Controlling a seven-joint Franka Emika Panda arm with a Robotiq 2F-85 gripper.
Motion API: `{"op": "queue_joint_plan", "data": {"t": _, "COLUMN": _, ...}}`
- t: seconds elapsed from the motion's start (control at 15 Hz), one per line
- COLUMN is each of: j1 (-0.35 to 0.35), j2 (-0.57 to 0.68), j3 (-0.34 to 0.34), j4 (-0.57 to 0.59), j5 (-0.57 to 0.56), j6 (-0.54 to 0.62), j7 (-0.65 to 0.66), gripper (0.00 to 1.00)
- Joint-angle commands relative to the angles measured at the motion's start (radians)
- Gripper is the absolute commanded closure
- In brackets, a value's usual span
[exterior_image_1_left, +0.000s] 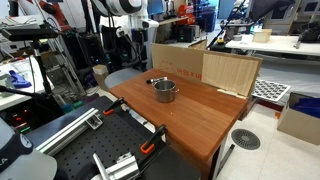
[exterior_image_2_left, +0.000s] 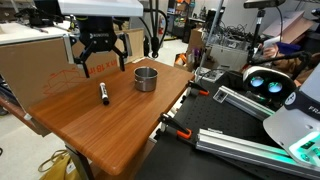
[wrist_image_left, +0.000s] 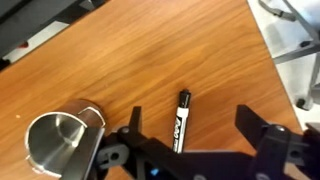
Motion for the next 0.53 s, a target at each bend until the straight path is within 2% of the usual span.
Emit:
{"op": "queue_joint_plan", "data": {"t": 0.0, "j1": -0.016, "j2": 0.008, "j3": 0.016, "j4": 0.003, "j5": -0.008, "j6": -0.002, "j7": 0.005, "gripper": 0.00}}
{"op": "queue_joint_plan", "data": {"t": 0.47, "j1": -0.015, "j2": 0.027, "j3": 0.015, "j4": 0.016, "j5": -0.007, "j6": -0.002, "j7": 0.005, "gripper": 0.00}}
